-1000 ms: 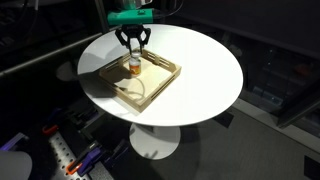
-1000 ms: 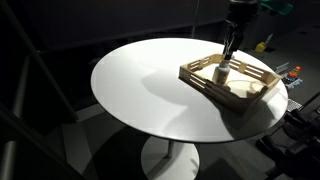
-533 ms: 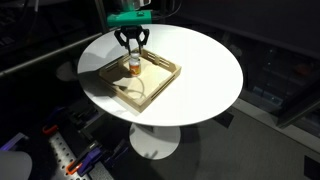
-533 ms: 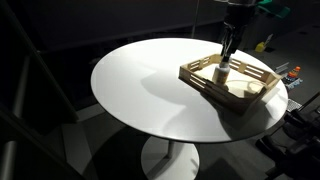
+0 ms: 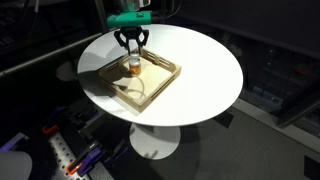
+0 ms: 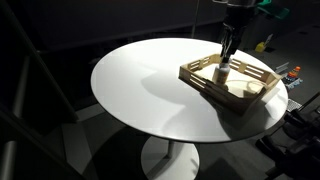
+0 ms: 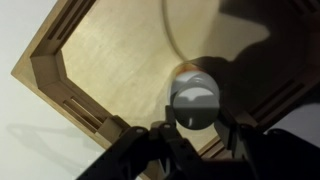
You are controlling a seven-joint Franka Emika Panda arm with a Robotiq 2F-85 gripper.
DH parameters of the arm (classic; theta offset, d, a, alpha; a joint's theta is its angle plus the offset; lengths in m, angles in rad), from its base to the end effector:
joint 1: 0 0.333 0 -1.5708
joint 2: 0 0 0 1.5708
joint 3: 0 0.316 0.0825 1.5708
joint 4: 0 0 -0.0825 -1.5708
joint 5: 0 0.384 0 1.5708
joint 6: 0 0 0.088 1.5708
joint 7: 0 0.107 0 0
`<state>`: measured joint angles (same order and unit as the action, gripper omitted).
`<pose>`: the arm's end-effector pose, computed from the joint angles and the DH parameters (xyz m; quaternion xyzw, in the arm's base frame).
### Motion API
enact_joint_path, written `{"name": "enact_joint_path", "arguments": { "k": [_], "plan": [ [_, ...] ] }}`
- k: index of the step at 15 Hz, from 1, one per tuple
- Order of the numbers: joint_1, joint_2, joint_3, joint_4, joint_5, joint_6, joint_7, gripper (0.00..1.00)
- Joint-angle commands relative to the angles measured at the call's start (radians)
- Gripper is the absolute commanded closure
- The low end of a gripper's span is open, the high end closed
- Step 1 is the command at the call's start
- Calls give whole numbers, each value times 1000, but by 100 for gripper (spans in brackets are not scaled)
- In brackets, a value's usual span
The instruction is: Put the lid on the bottle
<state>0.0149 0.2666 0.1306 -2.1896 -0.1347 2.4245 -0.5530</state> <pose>0.5488 0.0798 0.2626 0.9212 0.3880 -0.0189 0.0230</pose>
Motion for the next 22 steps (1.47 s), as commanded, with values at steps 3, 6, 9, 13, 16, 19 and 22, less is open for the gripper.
{"name": "enact_joint_path", "arguments": {
  "k": [3,6,9,13,16,19,22],
  "plan": [
    [-6,19,6,27,18,-6,-27,81],
    [-6,25,7,27,19,-2,-28,81],
    [-8,30,9,30,21,5,-32,81],
    [-7,33,11,32,18,18,-34,81],
    [-8,33,12,30,17,28,-35,81],
    [-8,36,13,29,19,29,-38,81],
    [-10,42,14,31,20,28,-39,81]
  ]
}}
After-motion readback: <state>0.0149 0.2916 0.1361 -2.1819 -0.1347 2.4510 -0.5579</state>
